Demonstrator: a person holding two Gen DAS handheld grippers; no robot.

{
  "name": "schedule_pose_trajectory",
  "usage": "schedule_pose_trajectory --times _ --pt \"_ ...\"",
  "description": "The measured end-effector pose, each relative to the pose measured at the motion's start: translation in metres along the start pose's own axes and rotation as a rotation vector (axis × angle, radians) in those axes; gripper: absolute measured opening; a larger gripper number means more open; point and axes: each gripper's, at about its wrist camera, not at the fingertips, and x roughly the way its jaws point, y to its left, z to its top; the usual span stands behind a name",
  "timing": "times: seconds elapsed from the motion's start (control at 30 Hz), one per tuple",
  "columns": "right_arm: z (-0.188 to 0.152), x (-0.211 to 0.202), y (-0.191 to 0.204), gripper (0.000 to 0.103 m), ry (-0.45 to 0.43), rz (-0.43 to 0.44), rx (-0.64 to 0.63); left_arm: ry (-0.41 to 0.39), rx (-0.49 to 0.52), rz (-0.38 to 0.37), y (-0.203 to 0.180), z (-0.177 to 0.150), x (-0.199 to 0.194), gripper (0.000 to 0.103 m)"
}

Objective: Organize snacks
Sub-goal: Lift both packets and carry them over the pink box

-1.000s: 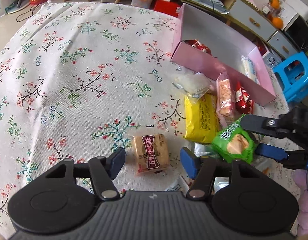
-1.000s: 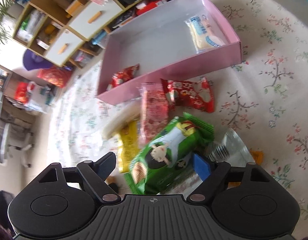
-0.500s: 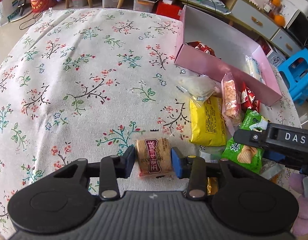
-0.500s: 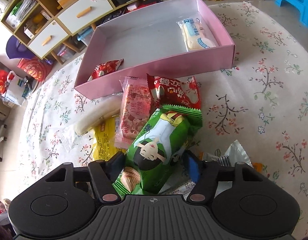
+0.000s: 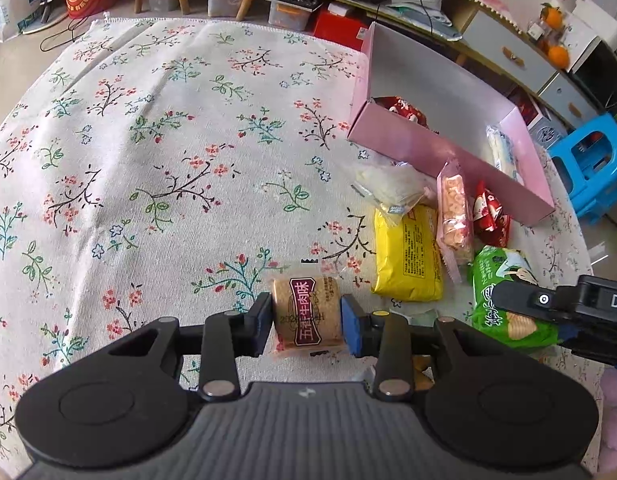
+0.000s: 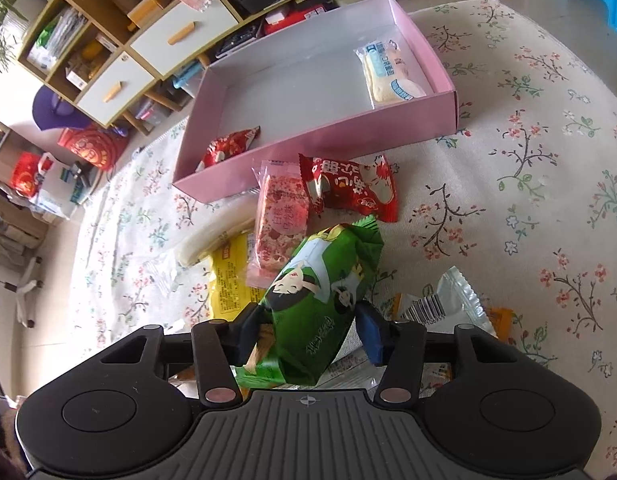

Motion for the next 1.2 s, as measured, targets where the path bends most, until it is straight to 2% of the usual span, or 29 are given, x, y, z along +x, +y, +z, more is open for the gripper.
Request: schedule_pose_trajectory --times 0.23,0.77,0.9,1.2 --pt "0.004 -0.009 -0.011 0.045 0.0 0.036 0.046 -0.007 -0.003 -0.015 -0.001 0.001 -0.005 0.034" --pt "0.011 -0.035 -0.017 0.045 -0.03 0.145 0.101 -0.041 0.02 -0.059 -0.008 0.006 -0.021 0.034" --pt "0.013 -0.046 -0.021 0.045 -0.05 0.177 0.122 -0.048 0.015 -0.089 -0.01 0.009 -0.027 0.034" --pt "0.032 -0.052 -0.036 0.045 -0.073 0.149 0.169 -0.059 0.025 -0.148 -0.02 0.017 -0.028 0.034"
